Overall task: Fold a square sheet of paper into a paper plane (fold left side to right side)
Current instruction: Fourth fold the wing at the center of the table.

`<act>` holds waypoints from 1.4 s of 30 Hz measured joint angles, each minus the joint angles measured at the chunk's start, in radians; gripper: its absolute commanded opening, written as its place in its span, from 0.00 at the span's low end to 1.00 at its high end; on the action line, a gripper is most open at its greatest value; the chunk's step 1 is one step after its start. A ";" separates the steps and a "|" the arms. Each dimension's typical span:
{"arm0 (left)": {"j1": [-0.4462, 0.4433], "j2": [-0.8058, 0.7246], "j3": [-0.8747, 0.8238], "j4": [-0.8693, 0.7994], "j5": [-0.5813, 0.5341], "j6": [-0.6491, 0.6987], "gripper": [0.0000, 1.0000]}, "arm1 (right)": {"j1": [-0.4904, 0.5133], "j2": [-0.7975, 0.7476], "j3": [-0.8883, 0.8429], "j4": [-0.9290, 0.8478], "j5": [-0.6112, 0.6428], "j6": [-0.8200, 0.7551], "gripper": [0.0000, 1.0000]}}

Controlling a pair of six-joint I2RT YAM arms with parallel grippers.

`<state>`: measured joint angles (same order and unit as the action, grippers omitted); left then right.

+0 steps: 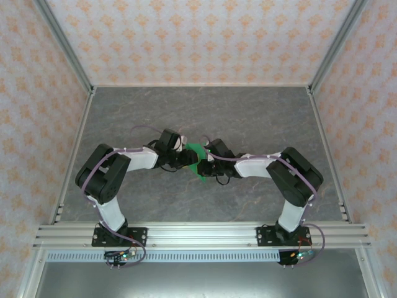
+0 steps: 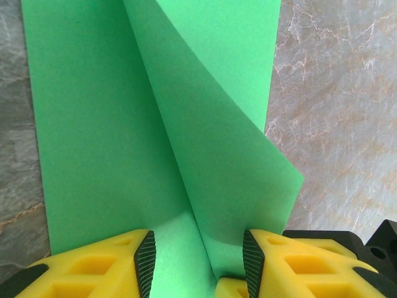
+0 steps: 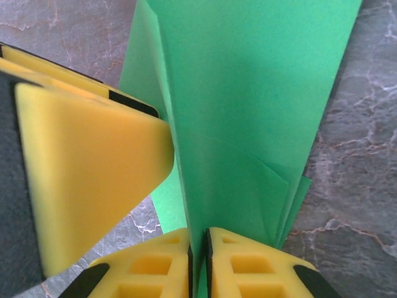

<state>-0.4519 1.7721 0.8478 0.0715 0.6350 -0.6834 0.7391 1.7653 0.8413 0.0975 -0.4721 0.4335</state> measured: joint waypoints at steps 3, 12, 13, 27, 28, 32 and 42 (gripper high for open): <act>0.000 0.002 0.002 -0.003 -0.001 0.000 0.46 | 0.000 0.000 0.000 0.002 -0.003 0.001 0.20; 0.000 0.002 0.002 -0.004 -0.005 0.000 0.46 | -0.016 0.000 -0.004 0.016 -0.023 0.001 0.23; 0.000 0.002 0.002 -0.004 -0.005 0.000 0.46 | -0.018 0.000 -0.005 0.017 -0.024 0.001 0.23; 0.000 0.002 0.002 -0.004 -0.007 0.000 0.46 | -0.035 -0.001 -0.027 0.061 -0.071 0.003 0.28; 0.000 0.002 0.002 -0.004 -0.008 0.000 0.46 | -0.035 -0.001 -0.026 0.060 -0.071 0.000 0.27; 0.000 0.002 0.002 -0.004 -0.008 0.000 0.46 | -0.035 -0.002 -0.023 0.046 -0.066 -0.010 0.28; 0.000 0.002 0.002 -0.004 -0.008 0.000 0.46 | 0.005 -0.122 -0.020 -0.093 0.112 -0.073 0.34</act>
<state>-0.4519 1.7741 0.8501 0.0673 0.6266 -0.6834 0.7444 1.6432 0.8215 0.0048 -0.3603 0.3607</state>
